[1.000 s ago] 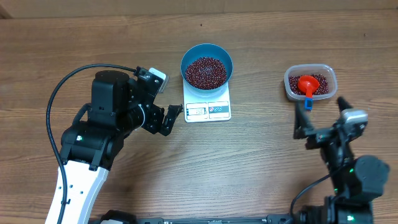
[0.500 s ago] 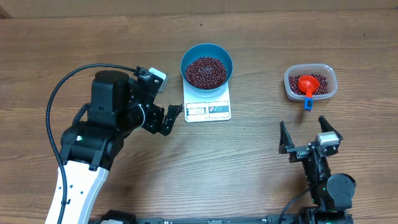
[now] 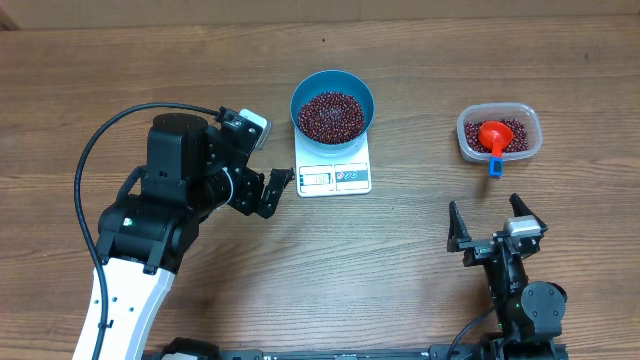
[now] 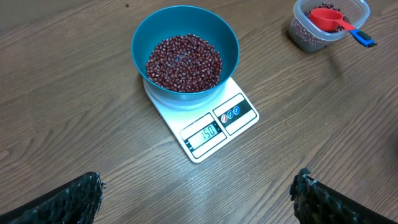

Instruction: Scoop item into bowl and weigh 150g on scale

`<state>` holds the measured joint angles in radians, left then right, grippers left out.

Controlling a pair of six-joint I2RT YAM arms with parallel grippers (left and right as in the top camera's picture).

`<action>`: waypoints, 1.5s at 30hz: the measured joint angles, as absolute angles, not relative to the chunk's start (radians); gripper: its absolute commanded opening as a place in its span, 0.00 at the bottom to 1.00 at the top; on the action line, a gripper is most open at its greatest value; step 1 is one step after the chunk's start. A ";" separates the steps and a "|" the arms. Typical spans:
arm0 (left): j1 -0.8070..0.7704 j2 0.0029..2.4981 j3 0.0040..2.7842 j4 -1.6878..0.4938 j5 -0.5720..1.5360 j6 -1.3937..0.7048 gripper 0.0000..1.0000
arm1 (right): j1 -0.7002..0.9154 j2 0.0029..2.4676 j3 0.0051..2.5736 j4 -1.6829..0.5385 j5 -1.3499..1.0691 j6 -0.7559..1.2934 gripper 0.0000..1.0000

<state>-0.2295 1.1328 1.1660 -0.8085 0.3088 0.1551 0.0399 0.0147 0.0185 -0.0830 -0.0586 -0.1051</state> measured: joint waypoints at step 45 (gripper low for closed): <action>-0.204 0.476 0.617 -0.265 0.002 0.103 1.00 | 0.040 0.014 0.019 -0.083 -0.051 -0.105 1.00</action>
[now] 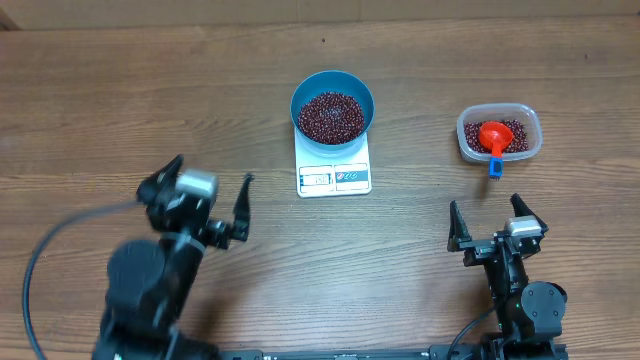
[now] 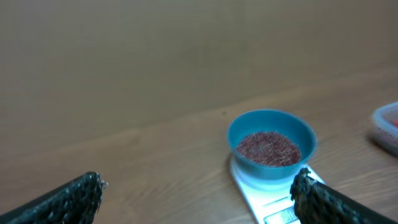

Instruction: Scoop item into bowl and weigh 150g on scale

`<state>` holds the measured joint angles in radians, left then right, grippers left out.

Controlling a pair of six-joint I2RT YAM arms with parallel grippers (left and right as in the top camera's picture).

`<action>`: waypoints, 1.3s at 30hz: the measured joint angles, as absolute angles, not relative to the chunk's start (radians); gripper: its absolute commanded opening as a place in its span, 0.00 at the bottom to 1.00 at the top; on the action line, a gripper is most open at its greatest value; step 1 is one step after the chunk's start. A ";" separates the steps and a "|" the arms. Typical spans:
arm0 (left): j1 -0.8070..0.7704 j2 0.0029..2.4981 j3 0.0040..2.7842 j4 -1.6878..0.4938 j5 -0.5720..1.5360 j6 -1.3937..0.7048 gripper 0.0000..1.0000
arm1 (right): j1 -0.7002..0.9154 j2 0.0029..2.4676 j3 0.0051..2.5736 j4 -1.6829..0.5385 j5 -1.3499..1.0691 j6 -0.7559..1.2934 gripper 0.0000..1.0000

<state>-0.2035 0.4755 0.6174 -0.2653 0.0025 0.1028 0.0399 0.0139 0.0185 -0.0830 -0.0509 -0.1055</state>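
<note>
A blue bowl (image 1: 333,105) full of dark red beans stands on the white scale (image 1: 334,175) at the table's middle back; the left wrist view shows the bowl (image 2: 271,144) too. A clear container (image 1: 499,133) of beans at the back right holds the red scoop (image 1: 493,136) with its blue handle. My left gripper (image 1: 210,188) is open, left of the scale, holding nothing. Near the front right my right gripper (image 1: 496,216) is open and empty too.
The wooden table (image 1: 120,90) runs to a tan wall at the back. A black cable (image 1: 60,240) loops along the left arm at the front left.
My left arm has pulled back from beside the scale toward the front left, its gripper still open and now pointing level across the table. The right arm, bowl and scoop have not moved.
</note>
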 measured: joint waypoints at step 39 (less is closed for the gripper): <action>-0.018 0.071 0.009 -0.078 -0.013 0.103 1.00 | 0.040 0.012 0.019 -0.083 -0.048 -0.105 1.00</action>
